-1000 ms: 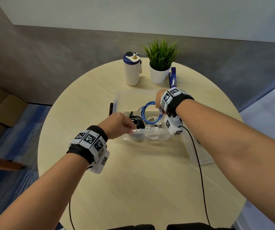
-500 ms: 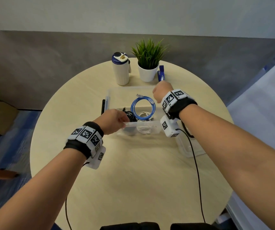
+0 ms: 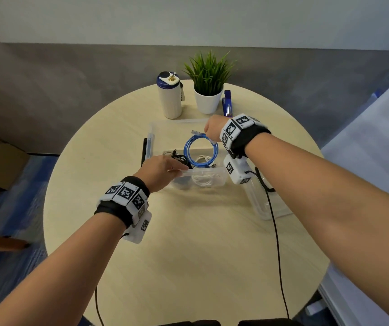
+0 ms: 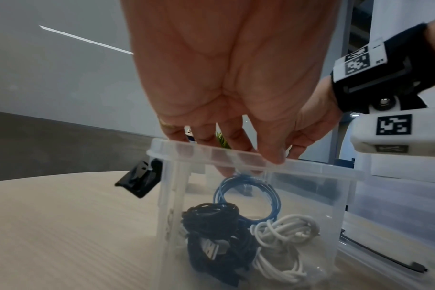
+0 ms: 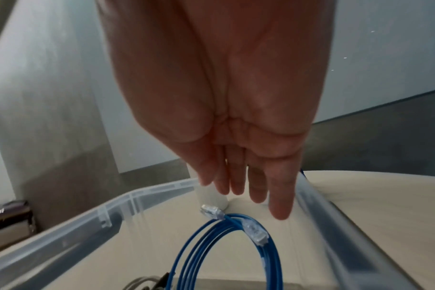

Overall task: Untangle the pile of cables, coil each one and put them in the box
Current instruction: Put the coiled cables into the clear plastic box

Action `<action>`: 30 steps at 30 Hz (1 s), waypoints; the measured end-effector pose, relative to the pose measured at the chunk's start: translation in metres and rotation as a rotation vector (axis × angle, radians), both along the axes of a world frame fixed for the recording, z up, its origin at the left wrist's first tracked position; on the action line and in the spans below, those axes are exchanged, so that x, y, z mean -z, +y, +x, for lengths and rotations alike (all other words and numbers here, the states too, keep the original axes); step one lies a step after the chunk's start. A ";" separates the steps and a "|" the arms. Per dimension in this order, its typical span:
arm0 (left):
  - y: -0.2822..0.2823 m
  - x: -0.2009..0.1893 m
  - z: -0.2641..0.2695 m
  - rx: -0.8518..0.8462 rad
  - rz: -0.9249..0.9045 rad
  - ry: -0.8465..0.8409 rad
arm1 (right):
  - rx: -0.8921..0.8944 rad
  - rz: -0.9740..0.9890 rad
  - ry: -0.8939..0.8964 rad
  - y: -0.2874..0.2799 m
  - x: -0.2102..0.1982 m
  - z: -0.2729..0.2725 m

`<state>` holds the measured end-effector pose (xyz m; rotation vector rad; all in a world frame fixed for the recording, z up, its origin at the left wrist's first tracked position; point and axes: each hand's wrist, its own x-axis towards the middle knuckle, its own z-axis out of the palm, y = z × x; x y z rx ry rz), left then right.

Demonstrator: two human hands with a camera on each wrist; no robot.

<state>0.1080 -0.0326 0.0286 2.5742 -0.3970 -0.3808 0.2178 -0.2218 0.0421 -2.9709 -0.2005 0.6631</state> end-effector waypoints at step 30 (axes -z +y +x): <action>-0.035 -0.014 0.007 0.154 -0.082 -0.101 | 0.186 0.101 0.014 -0.021 -0.008 0.005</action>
